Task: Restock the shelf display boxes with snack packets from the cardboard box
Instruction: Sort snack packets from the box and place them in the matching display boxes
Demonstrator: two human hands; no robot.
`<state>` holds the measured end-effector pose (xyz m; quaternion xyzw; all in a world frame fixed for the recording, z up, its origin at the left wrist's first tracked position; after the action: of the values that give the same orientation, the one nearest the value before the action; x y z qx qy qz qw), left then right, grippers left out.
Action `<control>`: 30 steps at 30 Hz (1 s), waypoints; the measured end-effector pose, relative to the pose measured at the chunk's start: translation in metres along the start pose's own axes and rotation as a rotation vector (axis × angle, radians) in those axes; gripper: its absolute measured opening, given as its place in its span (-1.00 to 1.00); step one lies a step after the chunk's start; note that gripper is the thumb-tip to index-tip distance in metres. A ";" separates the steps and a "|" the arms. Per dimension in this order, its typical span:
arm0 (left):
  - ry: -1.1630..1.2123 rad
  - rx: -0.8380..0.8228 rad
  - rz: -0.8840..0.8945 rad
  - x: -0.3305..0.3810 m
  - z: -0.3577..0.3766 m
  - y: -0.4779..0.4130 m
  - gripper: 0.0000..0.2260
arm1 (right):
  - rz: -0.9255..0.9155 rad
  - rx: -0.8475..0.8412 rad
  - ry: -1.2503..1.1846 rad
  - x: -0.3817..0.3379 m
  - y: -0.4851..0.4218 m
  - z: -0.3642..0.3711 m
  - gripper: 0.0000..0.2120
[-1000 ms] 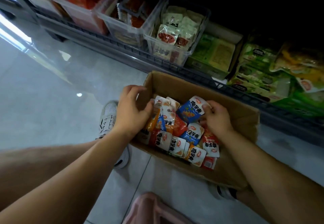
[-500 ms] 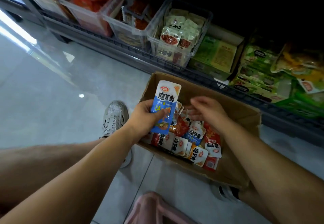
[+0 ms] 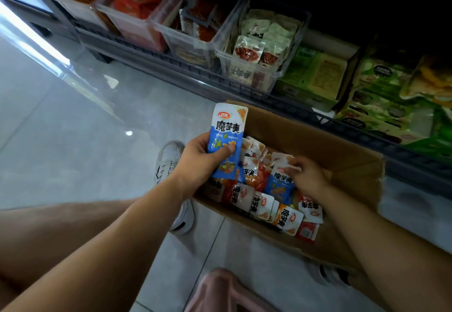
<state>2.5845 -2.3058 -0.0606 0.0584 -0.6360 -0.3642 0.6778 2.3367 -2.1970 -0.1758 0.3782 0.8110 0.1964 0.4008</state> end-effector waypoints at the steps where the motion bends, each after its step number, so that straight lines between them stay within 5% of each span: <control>1: 0.005 -0.007 0.000 0.002 0.000 0.001 -0.81 | -0.063 -0.005 0.026 -0.015 0.005 -0.009 -0.88; 8: 0.085 -0.018 0.008 0.002 -0.001 0.004 -0.81 | -0.386 0.009 -0.159 -0.108 0.039 -0.062 -0.88; 13: 0.078 -0.108 -0.009 -0.003 0.010 0.010 -0.76 | -0.407 -0.103 -0.420 -0.154 0.065 -0.045 -0.90; 18: 0.117 0.085 0.075 0.009 -0.027 -0.002 -0.74 | -0.264 -0.056 -0.664 -0.162 0.053 -0.028 -0.88; 23: 0.186 0.204 0.085 0.009 -0.057 -0.005 -0.72 | -0.085 -0.157 -0.071 -0.097 0.017 0.024 -0.86; 30: 0.212 0.223 0.073 -0.005 -0.062 -0.011 -0.73 | -0.074 -0.114 0.126 -0.062 -0.009 0.097 -0.76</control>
<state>2.6363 -2.3350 -0.0822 0.1484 -0.5990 -0.2583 0.7433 2.4345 -2.2492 -0.2091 0.3113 0.8356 0.2508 0.3768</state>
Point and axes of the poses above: each hand's wrist, its own y-axis away from the middle knuckle, its own z-axis out of the palm, x = y × z, the point moved 4 cm from there along -y, towards the middle knuckle, and after that the axes turned 7 degrees about y, right-handed, at the moved point
